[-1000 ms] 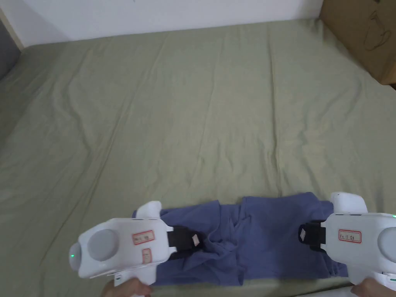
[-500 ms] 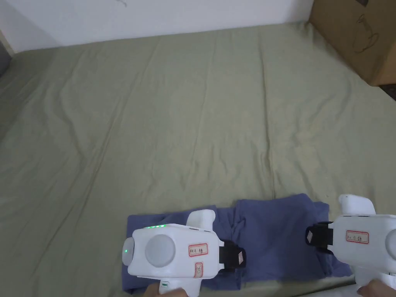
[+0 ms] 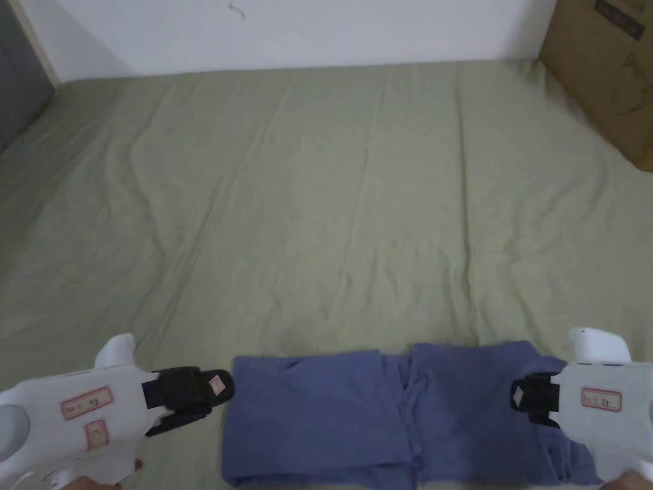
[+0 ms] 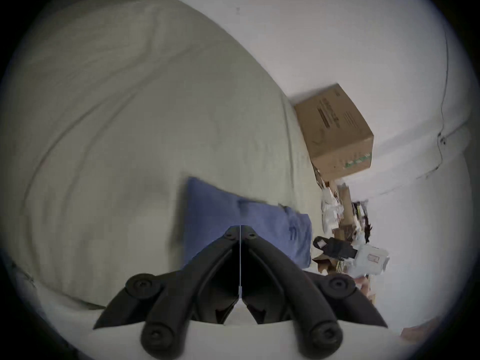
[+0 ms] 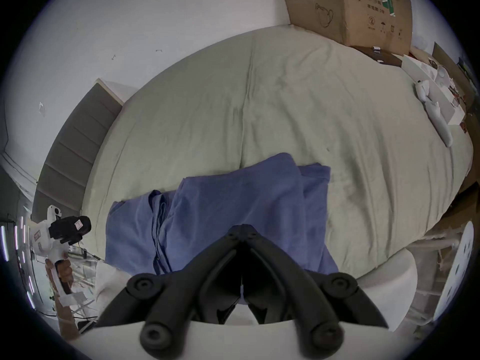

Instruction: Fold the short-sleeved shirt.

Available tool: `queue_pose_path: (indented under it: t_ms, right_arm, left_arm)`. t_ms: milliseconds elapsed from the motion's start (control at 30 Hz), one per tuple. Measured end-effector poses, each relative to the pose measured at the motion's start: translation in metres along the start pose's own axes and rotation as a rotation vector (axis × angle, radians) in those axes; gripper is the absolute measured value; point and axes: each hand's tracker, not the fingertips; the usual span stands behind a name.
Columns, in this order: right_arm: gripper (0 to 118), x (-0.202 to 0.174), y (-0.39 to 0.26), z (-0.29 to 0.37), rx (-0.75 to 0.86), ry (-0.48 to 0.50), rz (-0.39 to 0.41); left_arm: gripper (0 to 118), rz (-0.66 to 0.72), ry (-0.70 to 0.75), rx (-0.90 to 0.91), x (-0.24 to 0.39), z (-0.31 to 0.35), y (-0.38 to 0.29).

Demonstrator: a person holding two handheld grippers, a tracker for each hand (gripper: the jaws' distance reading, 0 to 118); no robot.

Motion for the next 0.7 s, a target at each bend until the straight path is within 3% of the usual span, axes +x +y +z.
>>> queue_pose_path:
  t_ms: [33, 67, 100, 133, 167, 233, 267, 367, 567, 600, 633, 667, 700]
  right_arm:
    - [0, -0.004, -0.001, -0.002, -0.008, 0.000, 0.013]
    - [0, -0.008, -0.001, -0.004, -0.017, 0.000, 0.023]
    - [0, -0.012, -0.001, -0.006, -0.024, 0.001, 0.030]
    - [0, -0.016, -0.001, -0.007, -0.029, 0.003, 0.041]
    - [0, -0.020, 0.000, -0.008, -0.028, 0.004, 0.049]
    - [0, -0.026, 0.003, -0.009, -0.030, 0.004, 0.058]
    - [0, -0.029, 0.004, -0.010, -0.031, 0.006, 0.063]
    - [0, -0.039, 0.007, -0.010, -0.032, 0.005, 0.083]
    - [0, -0.051, 0.010, -0.013, -0.043, 0.000, 0.103]
    - [0, -0.053, 0.010, -0.013, -0.044, 0.000, 0.104]
    - [0, -0.054, 0.010, -0.013, -0.045, 0.002, 0.106]
    - [0, -0.055, 0.010, -0.014, -0.047, 0.005, 0.108]
    - [0, -0.056, 0.011, -0.014, -0.050, 0.005, 0.111]
  left_arm:
    - [1, 0.014, -0.023, -0.012, -0.010, 0.002, 0.000]
    - [15, 0.018, -0.042, -0.042, -0.019, 0.002, 0.000]
    - [39, 0.024, -0.035, -0.044, -0.023, 0.001, -0.001]
    - [39, 0.028, -0.004, -0.040, -0.029, -0.001, -0.002]
    - [49, 0.033, 0.030, -0.051, -0.034, -0.003, -0.003]
    - [84, 0.092, 0.002, -0.064, -0.046, -0.013, -0.006]
    - [95, 0.126, -0.039, -0.078, -0.049, -0.019, -0.009]
    - [111, 0.168, -0.164, -0.113, -0.046, -0.038, -0.014]
    - [109, 0.268, -0.325, -0.176, -0.047, -0.081, -0.018]
    - [101, 0.279, -0.341, -0.188, -0.044, -0.084, -0.016]
    - [75, 0.265, -0.320, -0.181, -0.051, -0.086, -0.012]
    - [4, 0.255, -0.252, -0.178, -0.052, -0.086, -0.011]
    - [6, 0.240, -0.159, -0.196, -0.055, -0.090, -0.010]
